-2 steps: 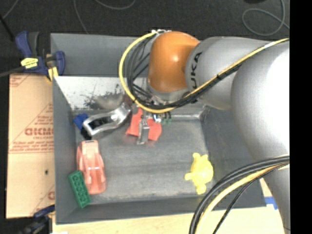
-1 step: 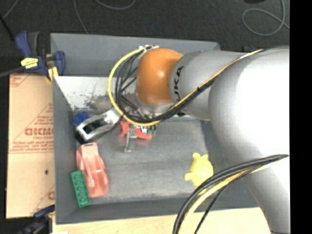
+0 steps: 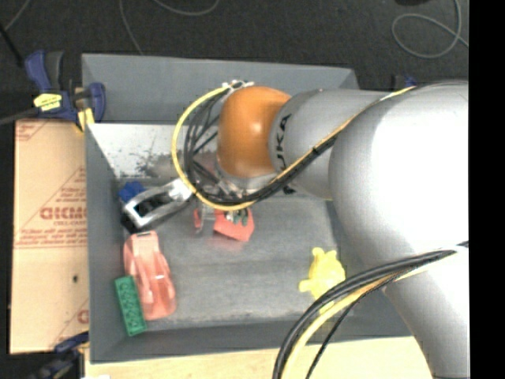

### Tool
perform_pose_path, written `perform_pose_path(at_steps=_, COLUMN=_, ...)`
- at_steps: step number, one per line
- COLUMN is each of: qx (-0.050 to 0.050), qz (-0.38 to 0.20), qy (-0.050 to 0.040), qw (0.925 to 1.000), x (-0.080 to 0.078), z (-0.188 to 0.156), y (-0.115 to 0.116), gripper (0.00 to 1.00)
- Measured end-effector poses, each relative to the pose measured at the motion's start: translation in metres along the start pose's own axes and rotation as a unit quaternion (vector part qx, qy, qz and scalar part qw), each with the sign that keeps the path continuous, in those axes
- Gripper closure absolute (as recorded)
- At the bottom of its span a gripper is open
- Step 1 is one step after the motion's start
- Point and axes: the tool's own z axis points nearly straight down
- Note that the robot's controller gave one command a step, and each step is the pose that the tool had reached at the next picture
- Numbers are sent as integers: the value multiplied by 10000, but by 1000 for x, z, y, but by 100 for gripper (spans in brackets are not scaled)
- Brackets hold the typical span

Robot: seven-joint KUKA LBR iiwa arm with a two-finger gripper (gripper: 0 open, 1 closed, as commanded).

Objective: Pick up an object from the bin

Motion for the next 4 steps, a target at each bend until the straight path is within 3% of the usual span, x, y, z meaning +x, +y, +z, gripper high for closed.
perform_pose_path(at_steps=4, qx=6, qz=17, qy=13, qw=10000, x=1, z=-23, y=-1, gripper=100)
